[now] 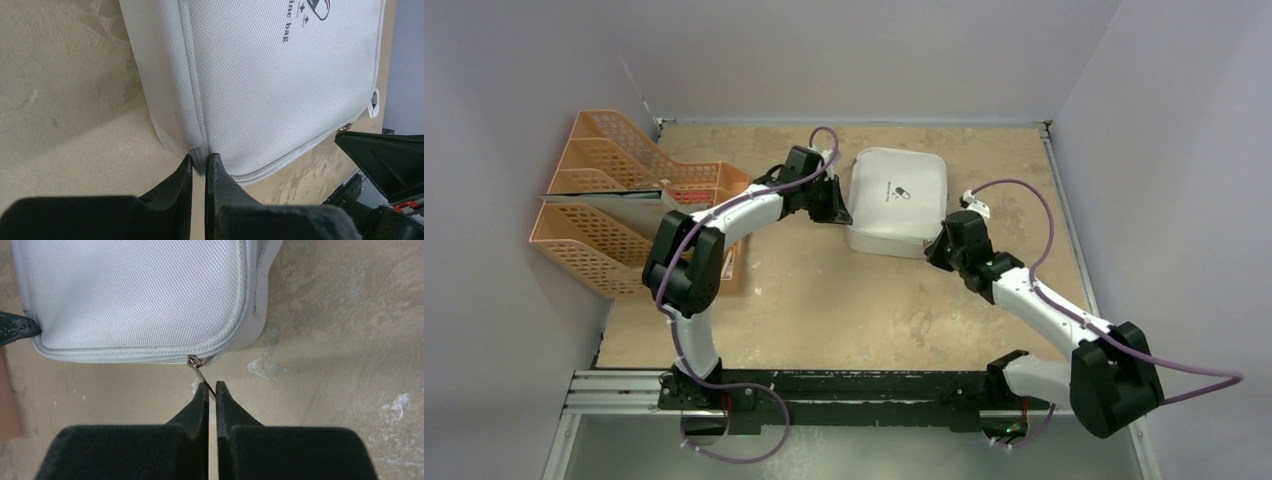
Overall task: Organize the medicine kit
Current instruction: Zip the medicine box at the center of the board.
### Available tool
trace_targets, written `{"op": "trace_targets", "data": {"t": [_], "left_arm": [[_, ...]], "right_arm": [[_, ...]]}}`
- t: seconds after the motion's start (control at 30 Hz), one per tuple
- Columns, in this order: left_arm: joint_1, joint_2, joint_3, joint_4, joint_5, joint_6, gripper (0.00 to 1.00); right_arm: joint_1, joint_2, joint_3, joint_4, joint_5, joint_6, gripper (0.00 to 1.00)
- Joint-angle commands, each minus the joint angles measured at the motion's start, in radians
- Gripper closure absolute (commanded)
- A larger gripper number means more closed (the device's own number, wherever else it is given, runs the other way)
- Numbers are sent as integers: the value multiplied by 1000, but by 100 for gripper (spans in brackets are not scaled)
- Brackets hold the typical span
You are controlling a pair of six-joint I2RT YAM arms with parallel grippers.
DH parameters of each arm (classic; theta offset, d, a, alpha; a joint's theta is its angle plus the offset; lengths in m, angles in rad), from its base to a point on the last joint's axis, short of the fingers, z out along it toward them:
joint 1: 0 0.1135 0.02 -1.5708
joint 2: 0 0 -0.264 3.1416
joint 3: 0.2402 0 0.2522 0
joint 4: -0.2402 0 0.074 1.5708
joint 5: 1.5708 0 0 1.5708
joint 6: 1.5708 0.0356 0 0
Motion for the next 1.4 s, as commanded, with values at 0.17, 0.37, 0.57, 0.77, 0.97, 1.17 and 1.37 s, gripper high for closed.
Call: {"op": "trace_targets", "data": {"t": [0.17,0.37,0.57,0.77,0.97,1.17,1.37], "left_arm": [[104,36,-20,-160,-221,183,100],[102,47,-24,-146,-182,163,100],[96,36,-21,-143,-129,136,100],[75,17,-43,-119,-93,106,100],[75,0,-61,-111,-87,103,100],[75,-3,-56,-113,-72,103,100],[75,2,-58,-114,-71,106,100]], "right_arm": [[-73,62,-62,170,-11,-169,100],[-72,84,-52,285,-76,-213,100],[-69,55,18,202,-173,-244,94],[37,-44,-13,177,-95,-251,65],[148,6,-16,227,35,-263,49],[202,101,1,321,110,-275,39],[267,231,35,468,224,-345,39]]}}
